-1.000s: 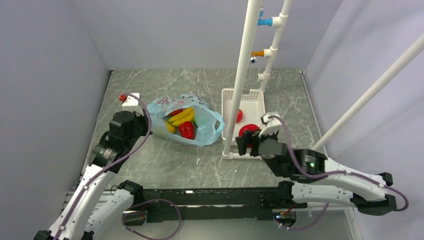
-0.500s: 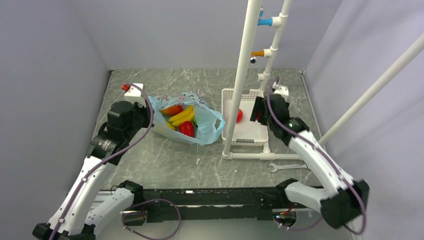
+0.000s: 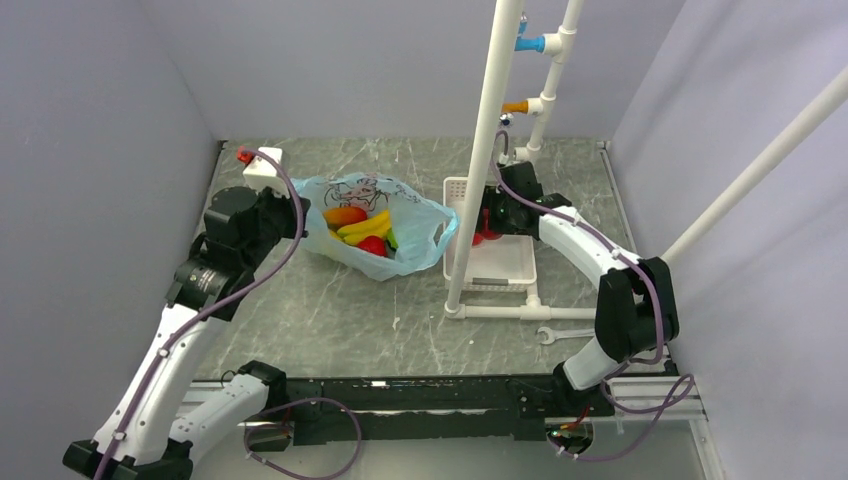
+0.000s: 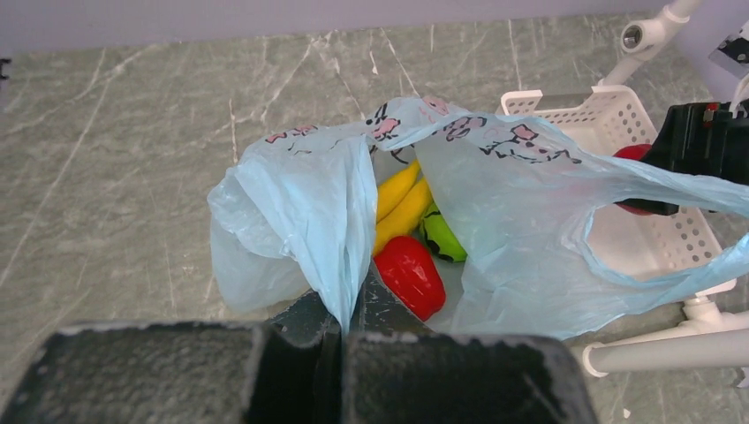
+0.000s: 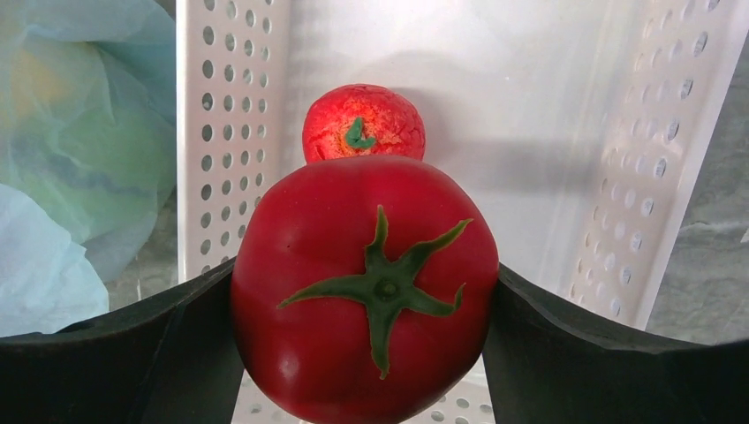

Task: Take the fake fruits out of the plastic bag
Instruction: Place the fake fruit in the bin.

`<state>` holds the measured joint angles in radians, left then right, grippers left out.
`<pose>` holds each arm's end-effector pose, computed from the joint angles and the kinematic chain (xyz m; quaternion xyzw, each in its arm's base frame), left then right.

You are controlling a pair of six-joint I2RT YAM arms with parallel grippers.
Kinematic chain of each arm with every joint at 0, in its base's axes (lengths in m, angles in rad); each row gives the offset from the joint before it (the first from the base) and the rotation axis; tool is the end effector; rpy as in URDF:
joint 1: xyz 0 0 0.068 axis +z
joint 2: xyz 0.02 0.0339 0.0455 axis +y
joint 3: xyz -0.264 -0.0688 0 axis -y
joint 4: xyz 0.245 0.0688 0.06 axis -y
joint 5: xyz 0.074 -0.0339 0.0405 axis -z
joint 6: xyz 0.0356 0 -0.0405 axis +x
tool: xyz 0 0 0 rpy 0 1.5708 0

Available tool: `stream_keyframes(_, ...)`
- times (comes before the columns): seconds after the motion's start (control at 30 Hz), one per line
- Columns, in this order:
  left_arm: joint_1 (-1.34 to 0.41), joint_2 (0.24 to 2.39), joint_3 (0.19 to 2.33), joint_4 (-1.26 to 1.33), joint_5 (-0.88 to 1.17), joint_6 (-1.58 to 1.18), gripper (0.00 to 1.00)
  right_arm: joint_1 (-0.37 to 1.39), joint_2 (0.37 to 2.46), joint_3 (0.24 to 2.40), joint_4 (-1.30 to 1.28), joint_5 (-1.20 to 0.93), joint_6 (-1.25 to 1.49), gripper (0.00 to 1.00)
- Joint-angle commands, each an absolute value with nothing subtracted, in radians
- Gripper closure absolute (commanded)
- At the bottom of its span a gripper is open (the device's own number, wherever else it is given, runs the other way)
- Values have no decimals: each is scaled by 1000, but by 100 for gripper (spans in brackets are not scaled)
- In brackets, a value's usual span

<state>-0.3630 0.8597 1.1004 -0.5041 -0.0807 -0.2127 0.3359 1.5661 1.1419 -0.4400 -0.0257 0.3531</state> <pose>0.1665 -0.0602 0.4017 0.0351 0.7928 -0.1418 0.5917 0.3187 0.1122 0.2480 0.0036 0.9382 0.1282 0.3216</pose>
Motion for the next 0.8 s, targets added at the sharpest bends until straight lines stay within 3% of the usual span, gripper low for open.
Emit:
stream_keyframes(0.0,-359,865,1108,-421,-73,-150,100,331,1548,1198,-439,-17,289,16)
stream_keyframes(0.13,-358,912,1136,-425,-52,-151,100,322,1537,1257,-471,-48,276,2)
stream_keyframes(0.4,-357,1023,1265,-446,-89,-171,100,305,1552,1305,-459,-146,258,1)
stream_keyframes(0.67,-357,1119,1341,-411,-53,-196,100,304,1503,1443,-370,-393,238,13)
stream_keyframes(0.77,-356,1161,1393,-420,-54,-177,100,305,1537,1500,-316,-555,239,25)
